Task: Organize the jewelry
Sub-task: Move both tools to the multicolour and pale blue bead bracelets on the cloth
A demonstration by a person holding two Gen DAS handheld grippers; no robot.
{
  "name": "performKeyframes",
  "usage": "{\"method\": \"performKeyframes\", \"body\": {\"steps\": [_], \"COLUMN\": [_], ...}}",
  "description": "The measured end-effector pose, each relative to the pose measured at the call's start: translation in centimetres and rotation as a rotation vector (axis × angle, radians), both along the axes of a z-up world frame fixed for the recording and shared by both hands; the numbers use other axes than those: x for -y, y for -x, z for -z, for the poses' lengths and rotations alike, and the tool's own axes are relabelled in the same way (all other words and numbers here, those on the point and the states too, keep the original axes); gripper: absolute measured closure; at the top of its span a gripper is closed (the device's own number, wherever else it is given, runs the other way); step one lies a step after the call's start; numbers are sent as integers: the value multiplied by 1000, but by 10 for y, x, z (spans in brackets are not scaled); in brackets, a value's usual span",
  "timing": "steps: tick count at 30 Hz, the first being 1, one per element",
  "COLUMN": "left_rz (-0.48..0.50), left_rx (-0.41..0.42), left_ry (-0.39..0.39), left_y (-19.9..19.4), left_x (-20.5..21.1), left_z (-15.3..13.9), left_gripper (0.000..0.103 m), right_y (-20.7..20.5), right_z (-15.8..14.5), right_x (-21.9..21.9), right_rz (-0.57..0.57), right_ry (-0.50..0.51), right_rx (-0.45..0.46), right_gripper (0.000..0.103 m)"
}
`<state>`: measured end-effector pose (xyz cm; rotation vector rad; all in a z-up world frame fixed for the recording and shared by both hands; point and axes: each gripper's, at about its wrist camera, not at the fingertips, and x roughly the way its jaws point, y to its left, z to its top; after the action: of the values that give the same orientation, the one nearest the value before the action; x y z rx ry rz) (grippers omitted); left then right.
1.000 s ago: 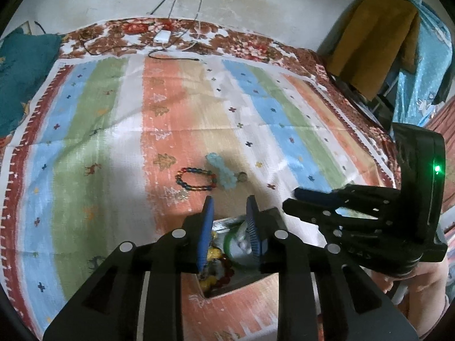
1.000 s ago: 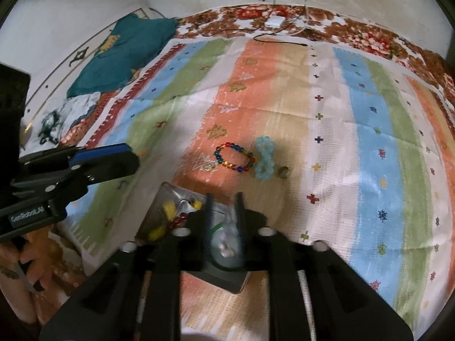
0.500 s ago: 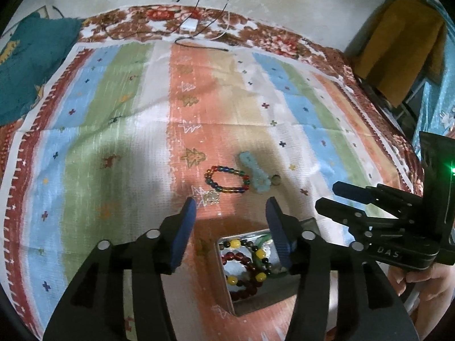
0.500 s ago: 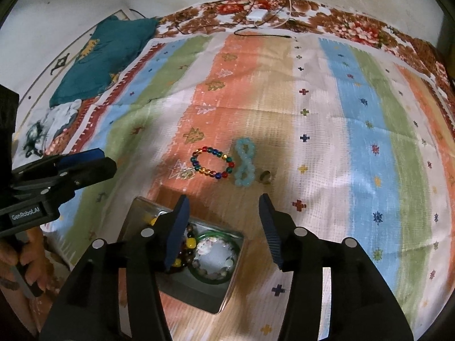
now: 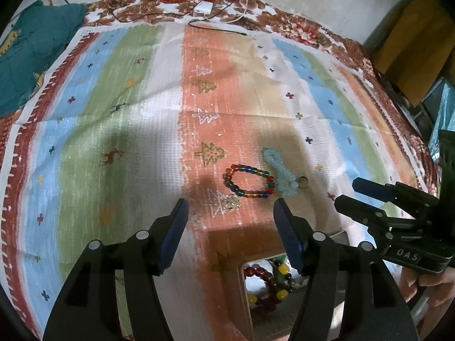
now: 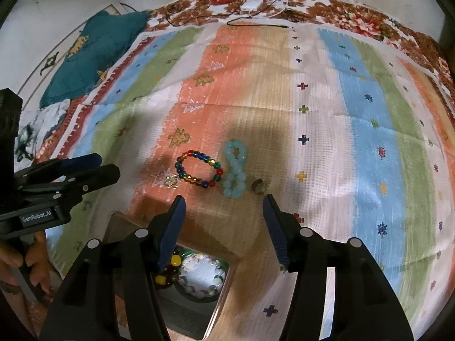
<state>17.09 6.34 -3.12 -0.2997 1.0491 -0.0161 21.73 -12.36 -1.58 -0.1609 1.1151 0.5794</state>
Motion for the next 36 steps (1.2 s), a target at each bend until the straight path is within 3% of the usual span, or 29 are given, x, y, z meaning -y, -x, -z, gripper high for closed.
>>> {"method": "performKeyframes", "body": {"steps": [36], "left_rz": [56], "left_rx": [-102], "left_ry": [-8], "left_y": [-49], "left_x": [1], "left_z": [41], "left_gripper": [42], "right_y": [-41], "right_z": [40], "right_x": [-25], "right_rz": [-45], "right_ry": [99], "right_rx": [-17], "right_gripper": [47]}}
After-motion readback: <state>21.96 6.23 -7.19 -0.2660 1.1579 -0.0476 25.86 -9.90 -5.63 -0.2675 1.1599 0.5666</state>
